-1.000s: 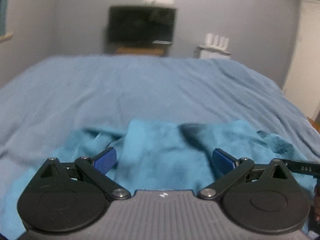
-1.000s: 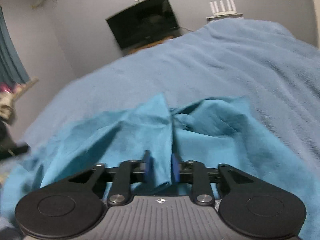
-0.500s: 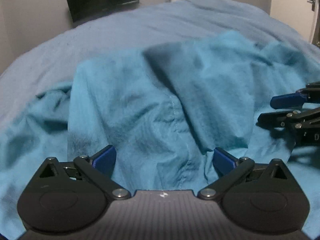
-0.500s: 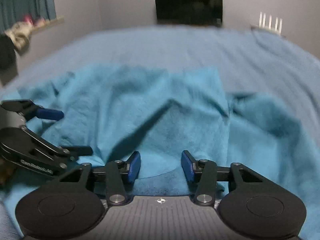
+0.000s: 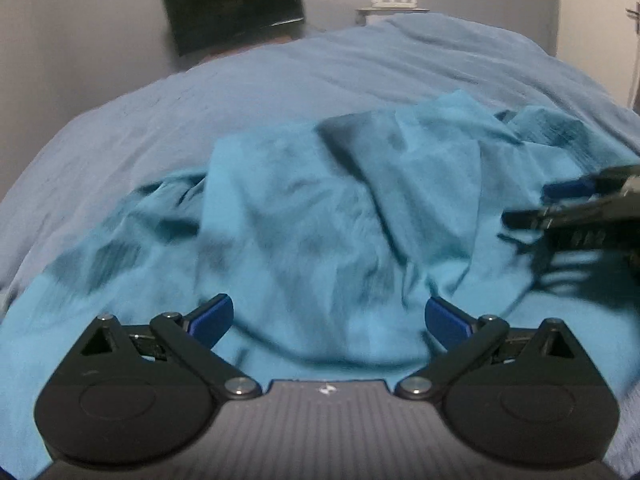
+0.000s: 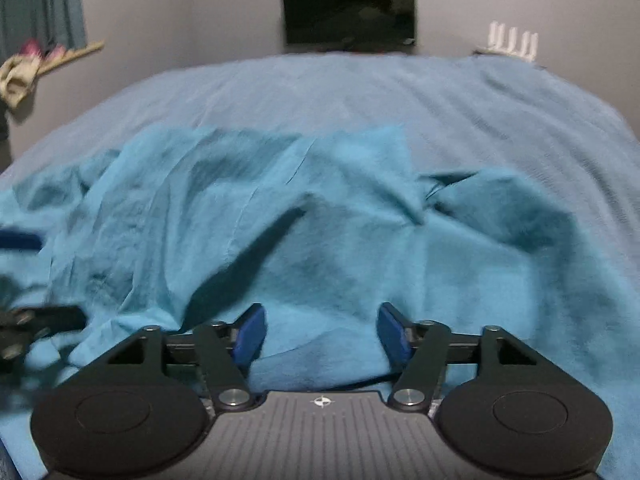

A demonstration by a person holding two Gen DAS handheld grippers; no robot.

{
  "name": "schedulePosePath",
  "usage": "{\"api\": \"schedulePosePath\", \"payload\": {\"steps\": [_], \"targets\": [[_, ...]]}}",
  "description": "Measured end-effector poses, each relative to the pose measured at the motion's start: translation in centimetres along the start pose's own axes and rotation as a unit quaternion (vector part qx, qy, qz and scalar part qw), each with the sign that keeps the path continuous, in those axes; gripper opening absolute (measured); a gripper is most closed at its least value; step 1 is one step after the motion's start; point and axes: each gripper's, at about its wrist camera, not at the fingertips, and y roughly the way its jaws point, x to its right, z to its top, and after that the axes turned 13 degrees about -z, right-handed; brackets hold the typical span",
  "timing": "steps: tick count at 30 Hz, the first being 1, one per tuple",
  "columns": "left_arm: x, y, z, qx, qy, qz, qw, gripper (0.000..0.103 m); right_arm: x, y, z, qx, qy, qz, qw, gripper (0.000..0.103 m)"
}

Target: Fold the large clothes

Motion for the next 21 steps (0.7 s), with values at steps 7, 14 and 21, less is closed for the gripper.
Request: {"api": "schedulePosePath", "payload": {"steps": [7,14,21], "targets": [[-1.6,-0.1,-2.5,-0.056,-0.077,-0.005,0.9954,0.103,-2.1,-2.8,-0.3,-0.007,-0.052,-0.026,0.998,0.083],[-0.4,-2.0,-3.4,-0.042,-0.070,0.003,0.9967,0.103,0.3,-4.5,0.0,-0.017,0.055,-0.047,0.997,0.082],[0.9,-2.9,-3.9,-0.058,-0.061,-0.012,0.9964,0.103,-1.4,-7.8,-1.6,-0.126,0.018,0.046,0.991,0.087]]}}
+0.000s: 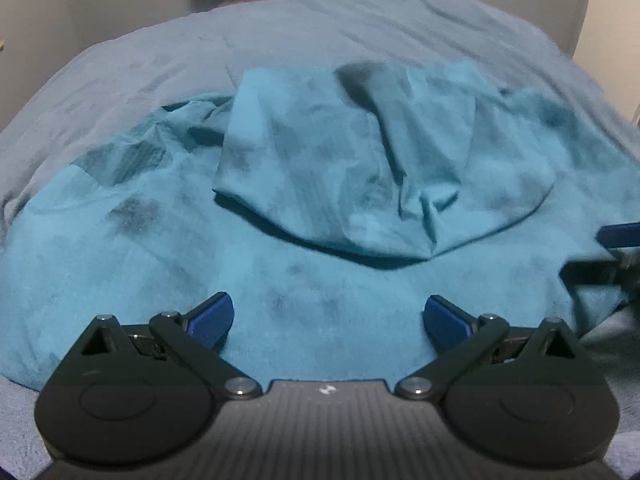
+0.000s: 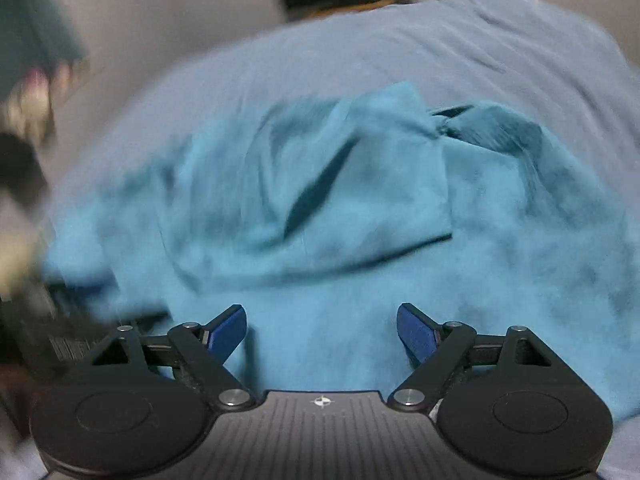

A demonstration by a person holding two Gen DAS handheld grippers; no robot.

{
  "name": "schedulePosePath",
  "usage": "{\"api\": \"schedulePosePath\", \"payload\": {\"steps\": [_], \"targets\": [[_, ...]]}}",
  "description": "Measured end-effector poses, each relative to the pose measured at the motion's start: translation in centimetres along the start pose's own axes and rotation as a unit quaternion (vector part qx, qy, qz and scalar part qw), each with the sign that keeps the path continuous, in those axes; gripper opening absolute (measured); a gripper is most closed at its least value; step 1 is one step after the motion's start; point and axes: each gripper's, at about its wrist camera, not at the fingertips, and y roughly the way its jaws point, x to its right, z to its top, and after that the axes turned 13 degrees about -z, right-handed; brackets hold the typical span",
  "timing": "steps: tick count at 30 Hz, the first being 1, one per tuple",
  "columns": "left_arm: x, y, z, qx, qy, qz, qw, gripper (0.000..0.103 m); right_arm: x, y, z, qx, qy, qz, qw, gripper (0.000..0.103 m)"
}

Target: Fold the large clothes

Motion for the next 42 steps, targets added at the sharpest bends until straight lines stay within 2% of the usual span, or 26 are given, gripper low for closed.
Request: {"api": "schedulePosePath", "payload": {"steps": [3,6,11,12,14,16,17,18,20,22,27,33,36,40,42], "targets": [[0.9,0.8,-0.2,-0.025,0.028,0.021,0.9991,0.103,-2.6,1.6,-0.6,-0.031,-0.067,-0.067,0.995,0.094],[1.0,0.9,-0.3,-0.026,0.032,0.027,0.9988,0.103,-2.7,2.5,-0.5,-0.041,-0.070,-0.083,0.993,0.098],[0.8,0.3,-0.5,-0.012,0.024,0.025,0.9993,0.103,0.1,1.3,-1.1,-0.010,0.012,-0.066,0.998,0.094],[0.8,0.2,-0.6,-0.008,0.026,0.027,0.9993,0.103,1.0,0.5,-1.4,0.004,0.044,-0.067,0.997,0.090],[1.0,-0.1,-0.8,0.000,0.030,0.031,0.9991,0.103,2.9,-0.7,-1.8,0.035,0.108,-0.074,0.991,0.090],[1.1,-0.3,-1.0,0.006,0.032,0.030,0.9990,0.103,5.4,-2.7,-2.5,0.081,0.200,-0.105,0.971,0.094],[1.0,-0.5,-1.0,0.010,0.030,0.027,0.9991,0.103,6.6,-3.6,-3.0,0.097,0.244,-0.120,0.957,0.095],[0.9,-0.6,-1.1,0.013,0.026,0.023,0.9993,0.103,8.2,-4.6,-3.5,0.111,0.295,-0.136,0.939,0.096],[0.5,-0.8,-1.2,0.017,0.018,0.017,0.9995,0.103,10.4,-5.8,-4.2,0.116,0.351,-0.156,0.916,0.097],[0.3,-0.9,-1.2,0.020,0.013,0.011,0.9996,0.103,12.0,-6.4,-4.3,0.103,0.382,-0.167,0.903,0.098],[0.0,-1.0,-1.3,0.025,0.006,0.002,0.9997,0.103,14.0,-4.4,-3.2,-0.002,0.392,-0.139,0.910,0.101],[-0.7,-1.4,-1.4,0.036,-0.012,-0.015,0.9992,0.103,13.9,-0.8,-2.3,-0.095,0.399,-0.125,0.903,0.102],[-0.7,-1.5,-1.5,0.038,-0.014,-0.018,0.9990,0.103,14.1,0.7,-2.6,-0.130,0.422,-0.109,0.891,0.102],[-0.6,-1.5,-1.5,0.037,-0.014,-0.017,0.9991,0.103,13.9,2.4,-2.9,-0.146,0.451,-0.075,0.877,0.103],[-0.5,-1.5,-1.4,0.036,-0.013,-0.016,0.9991,0.103,13.7,3.8,-3.5,-0.149,0.479,-0.055,0.863,0.102]]}}
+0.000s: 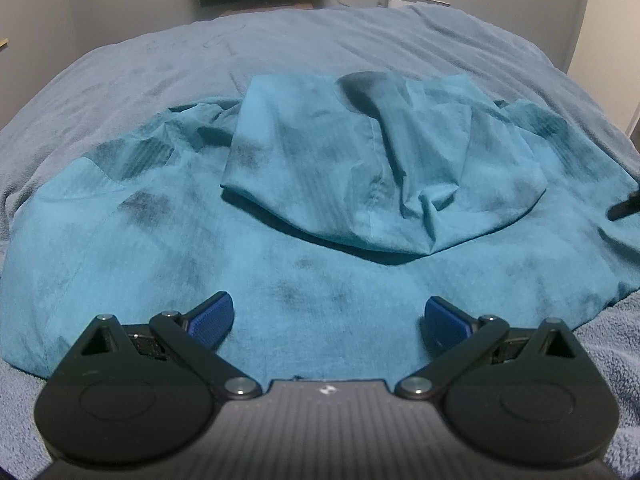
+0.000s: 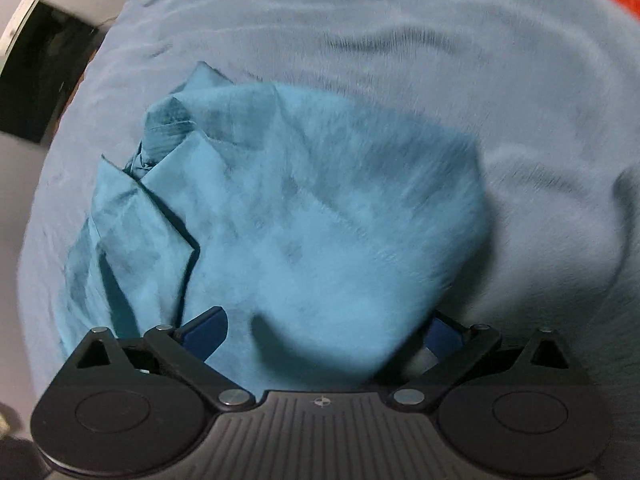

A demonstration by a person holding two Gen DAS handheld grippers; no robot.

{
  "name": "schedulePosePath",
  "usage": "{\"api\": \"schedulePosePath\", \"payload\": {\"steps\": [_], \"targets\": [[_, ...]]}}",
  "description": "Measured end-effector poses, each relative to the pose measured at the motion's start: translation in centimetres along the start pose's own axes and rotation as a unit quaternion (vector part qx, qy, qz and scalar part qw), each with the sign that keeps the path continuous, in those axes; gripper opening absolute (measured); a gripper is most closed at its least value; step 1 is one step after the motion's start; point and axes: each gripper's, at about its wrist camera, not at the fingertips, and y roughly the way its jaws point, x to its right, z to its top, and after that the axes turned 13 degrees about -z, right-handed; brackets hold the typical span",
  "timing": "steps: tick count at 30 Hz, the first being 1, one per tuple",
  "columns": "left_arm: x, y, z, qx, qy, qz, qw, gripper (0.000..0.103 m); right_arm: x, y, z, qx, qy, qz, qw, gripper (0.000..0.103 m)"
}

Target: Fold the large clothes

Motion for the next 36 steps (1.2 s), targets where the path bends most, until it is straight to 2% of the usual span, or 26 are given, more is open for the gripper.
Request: {"api": "schedulePosePath", "payload": {"steps": [2,5,6,7,8,10,12,14,15,17,19,23,26,27,28,30,32,33,34,36], "targets": [[0.1,-0.1,0.0,0.000,0.003,0.001,1.0000,0.103,0.1,1.4,0.0,-0.016,0.032,0.020,0.999,0.099],[0.0,-0.3,-0.1,0.004,0.001,-0.001,1.0000,0.103,1.1,2.2,-0.2,0.007,0.099,0.052,0.994,0.081],[-0.1,-0.3,-0.2,0.006,-0.001,-0.003,1.0000,0.103,1.3,2.1,-0.4,0.025,0.114,0.059,0.991,0.067],[-0.2,-0.4,-0.2,0.006,-0.004,-0.004,1.0000,0.103,1.3,1.9,-0.5,0.038,0.118,0.065,0.990,0.049],[-0.2,-0.4,-0.1,0.006,-0.006,-0.005,1.0000,0.103,1.3,1.5,-0.7,0.053,0.119,0.087,0.988,0.041],[-0.2,-0.2,-0.2,0.004,-0.006,-0.004,1.0000,0.103,1.3,0.9,-1.2,0.076,0.113,0.117,0.984,0.016],[-0.1,-0.1,-0.3,0.001,-0.005,0.001,1.0000,0.103,1.2,-0.7,-2.3,0.128,0.081,0.191,0.970,0.009],[0.1,0.0,-0.3,-0.002,-0.006,0.003,1.0000,0.103,0.8,-2.9,-4.2,0.190,0.020,0.260,0.947,0.008],[0.1,0.1,-0.3,-0.003,-0.007,0.003,1.0000,0.103,0.8,-3.6,-4.9,0.206,0.002,0.278,0.938,0.008],[0.4,0.1,-0.3,-0.005,-0.005,0.006,1.0000,0.103,1.1,-3.8,-5.3,0.205,0.007,0.307,0.929,0.008],[0.7,0.2,-0.4,-0.008,-0.001,0.011,0.9999,0.103,1.2,-3.3,-5.1,0.190,0.030,0.313,0.930,0.009],[1.2,0.3,-0.3,-0.014,0.011,0.021,0.9996,0.103,0.8,-1.4,-3.7,0.156,0.062,0.292,0.942,0.015],[1.6,0.6,0.0,-0.021,0.022,0.030,0.9991,0.103,0.1,0.2,-2.4,0.136,0.089,0.287,0.944,0.034],[1.7,0.7,0.1,-0.021,0.025,0.032,0.9989,0.103,-0.2,1.0,-1.9,0.126,0.109,0.281,0.945,0.047],[1.9,0.6,0.2,-0.017,0.028,0.035,0.9988,0.103,-0.3,1.7,-1.6,0.119,0.127,0.271,0.947,0.053],[2.3,-0.2,0.7,0.011,0.034,0.031,0.9989,0.103,-0.3,3.0,-1.1,0.102,0.161,0.257,0.947,0.053],[3.1,-0.6,1.6,0.041,0.046,0.021,0.9979,0.103,-0.2,3.6,-1.0,0.101,0.166,0.262,0.945,0.053],[3.8,-0.4,2.2,0.047,0.058,0.020,0.9970,0.103,-0.4,3.3,-1.3,0.108,0.156,0.275,0.943,0.046],[4.6,0.1,2.8,0.048,0.075,0.025,0.9958,0.103,-0.5,3.0,-1.6,0.113,0.147,0.286,0.940,0.034],[6.1,1.6,3.7,0.043,0.111,0.044,0.9919,0.103,-0.3,2.2,-2.2,0.124,0.130,0.296,0.938,0.021]]}}
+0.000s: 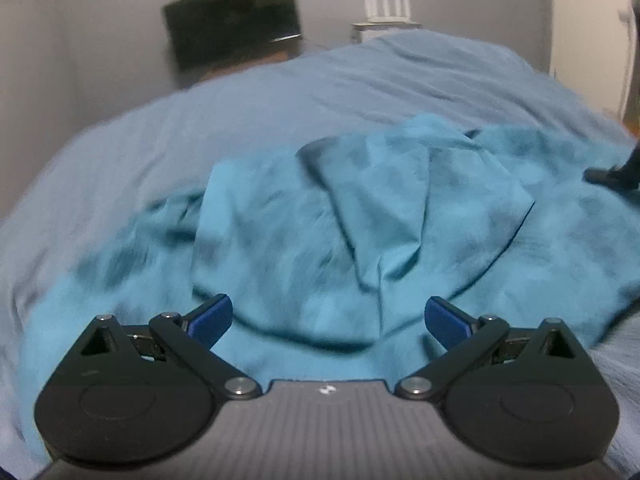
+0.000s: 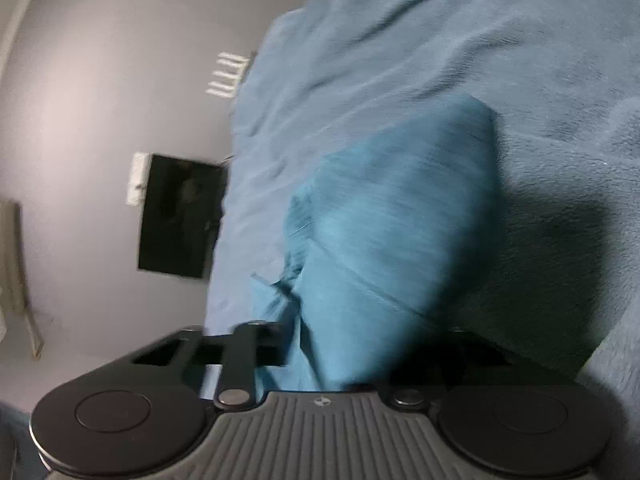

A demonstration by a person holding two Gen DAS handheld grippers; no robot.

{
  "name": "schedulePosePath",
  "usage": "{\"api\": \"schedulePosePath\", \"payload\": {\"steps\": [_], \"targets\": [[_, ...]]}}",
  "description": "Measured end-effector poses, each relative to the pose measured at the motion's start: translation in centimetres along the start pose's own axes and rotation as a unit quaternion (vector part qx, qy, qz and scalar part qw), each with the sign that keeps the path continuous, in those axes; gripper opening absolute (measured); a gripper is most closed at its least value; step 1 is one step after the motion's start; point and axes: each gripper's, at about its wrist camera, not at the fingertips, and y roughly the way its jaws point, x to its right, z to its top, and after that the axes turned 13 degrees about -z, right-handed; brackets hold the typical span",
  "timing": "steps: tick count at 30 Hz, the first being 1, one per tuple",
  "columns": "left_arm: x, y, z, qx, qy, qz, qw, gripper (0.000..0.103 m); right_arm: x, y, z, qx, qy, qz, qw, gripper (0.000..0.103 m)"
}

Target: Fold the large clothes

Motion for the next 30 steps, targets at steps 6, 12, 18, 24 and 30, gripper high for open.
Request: {"api": "schedulePosePath", "payload": {"steps": [6,12,18,24,30], "targets": [[3.6,4.2,-1.9,-0.051,0.096,-0.011,0.9941,0.101,-0.2,-1.6,0.2,0.017,-0.038,0.020,0.999,0.013],[3.5,4.9,-3.6,-0.062,0.090,-0.025,0.9937,0.101,-1.4,-1.7,0.2,0.018,-0.106,0.023,0.994,0.017],[3.2,3.4,-2.1,-0.045,0.073,-0.035,0.9957,0.101,-1.7,-1.7,0.7,0.018,-0.097,0.016,0.995,0.019],[1.1,3.1,2.8,0.029,0.039,-0.029,0.9984,0.101,-1.8,-1.4,0.4,0.011,-0.093,0.008,0.996,0.035],[-3.5,8.7,8.3,0.029,-0.017,0.042,0.9985,0.101,-1.6,-1.3,0.5,0.024,-0.104,-0.003,0.994,0.041]]}}
